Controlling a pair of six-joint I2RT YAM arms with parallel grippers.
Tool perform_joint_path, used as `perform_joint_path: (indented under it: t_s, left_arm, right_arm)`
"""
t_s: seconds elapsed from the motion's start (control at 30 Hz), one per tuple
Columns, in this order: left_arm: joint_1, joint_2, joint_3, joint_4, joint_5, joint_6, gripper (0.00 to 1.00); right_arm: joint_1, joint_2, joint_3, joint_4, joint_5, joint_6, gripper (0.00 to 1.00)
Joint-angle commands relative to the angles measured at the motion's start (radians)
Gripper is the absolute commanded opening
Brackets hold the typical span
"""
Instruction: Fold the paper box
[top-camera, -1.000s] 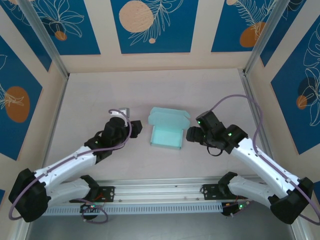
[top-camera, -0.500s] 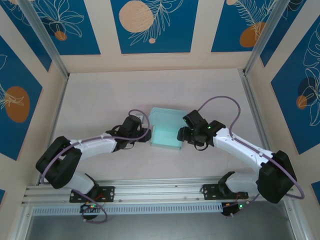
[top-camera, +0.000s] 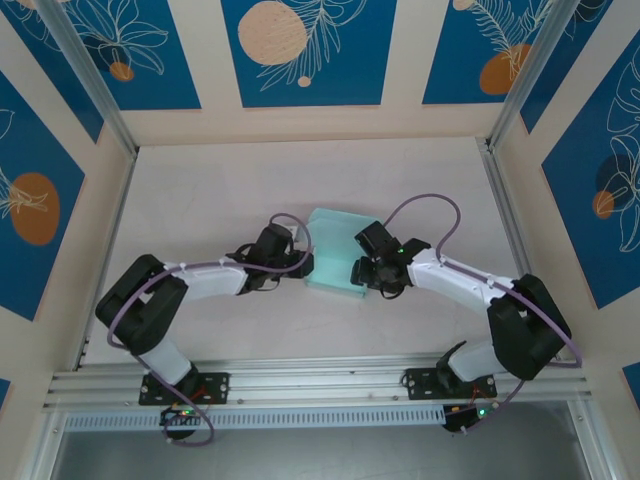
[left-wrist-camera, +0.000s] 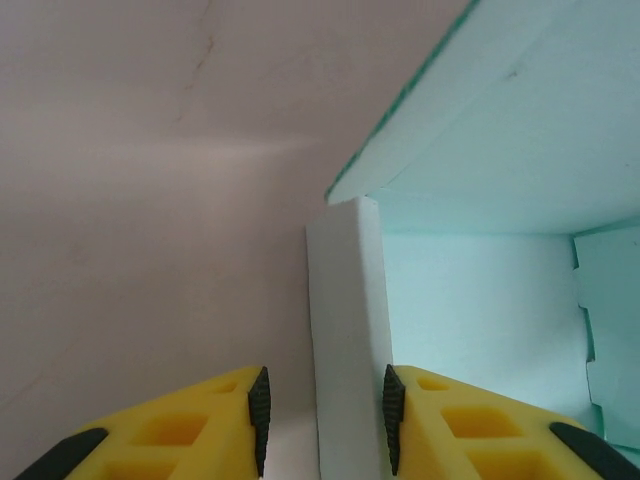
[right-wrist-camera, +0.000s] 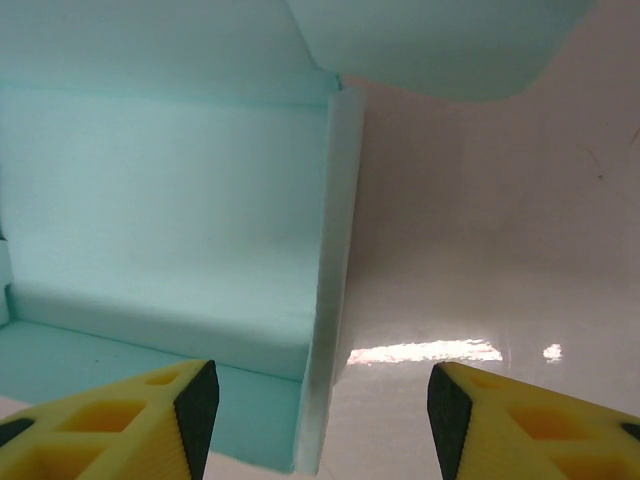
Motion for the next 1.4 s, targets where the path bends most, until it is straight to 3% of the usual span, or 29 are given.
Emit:
perform_joint_path:
  t_s: [0.0,0.37,0.5,0.6,0.77,0.97,1.2,1.37]
  left_arm:
    - [-0.019,0.032,0.015,-0.019,-0.019,0.001,0.36]
    - [-0.024,-0.141,-0.049,-0.079,-0.155,-0.043,0.36]
    - [-0.048,-0.211,-0.071,-0.096,-0.219,-0.054,0.45]
    - [-0.089,-0.18,-0.015,-0.12,-0.241,-0.023,0.5]
    - [-0.159,-0.036,0.106,-0.237,-0.395,-0.01,0.51]
    - [-0.174,0.098,0.176,-0.302,-0.507,-0.035,0.45]
    - [-0.178,0.179,0.23,-0.355,-0.573,-0.048,0.3]
    - [-0.185,0.226,0.274,-0.439,-0.629,-0.069,0.1]
  right_arm:
    - [0.007,0.04,0.012,0.018,0.01,-0.015,0.59]
    - [0.009,0.108,0.03,0.031,0.028,-0.052,0.52]
    - [0.012,0.11,0.038,0.024,0.031,-0.061,0.52]
    - [0.016,0.114,0.044,0.027,0.029,-0.066,0.52]
    - [0.035,0.128,0.061,0.024,0.037,-0.072,0.52]
    - [0.055,0.154,0.064,0.031,0.04,-0.069,0.51]
    - [0.061,0.164,0.063,0.039,0.036,-0.064,0.49]
    - [0.06,0.172,0.061,0.039,0.038,-0.061,0.45]
